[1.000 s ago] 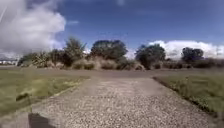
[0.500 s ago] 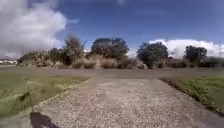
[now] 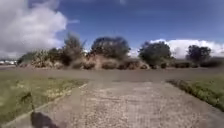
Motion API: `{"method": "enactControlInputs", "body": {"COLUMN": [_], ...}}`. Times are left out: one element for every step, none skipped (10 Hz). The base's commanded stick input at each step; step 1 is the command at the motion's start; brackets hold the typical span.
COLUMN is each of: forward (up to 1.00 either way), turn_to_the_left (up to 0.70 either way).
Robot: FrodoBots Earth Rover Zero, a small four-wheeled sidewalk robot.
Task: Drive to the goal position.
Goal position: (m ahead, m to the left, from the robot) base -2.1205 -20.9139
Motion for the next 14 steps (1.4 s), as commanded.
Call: {"method": "enactControlInputs", "body": {"forward": [1.00,1.00,1.00,1.00,1.00,1.00,1.00,1.00,1.00,1.00,1.00,1.00,1.00,1.00], "turn_to_the_left": [0.00,0.00,0.00,0.00,0.00,0.00,0.00,0.00,0.00,0.00,0.00,0.00,0.00,0.00]}}
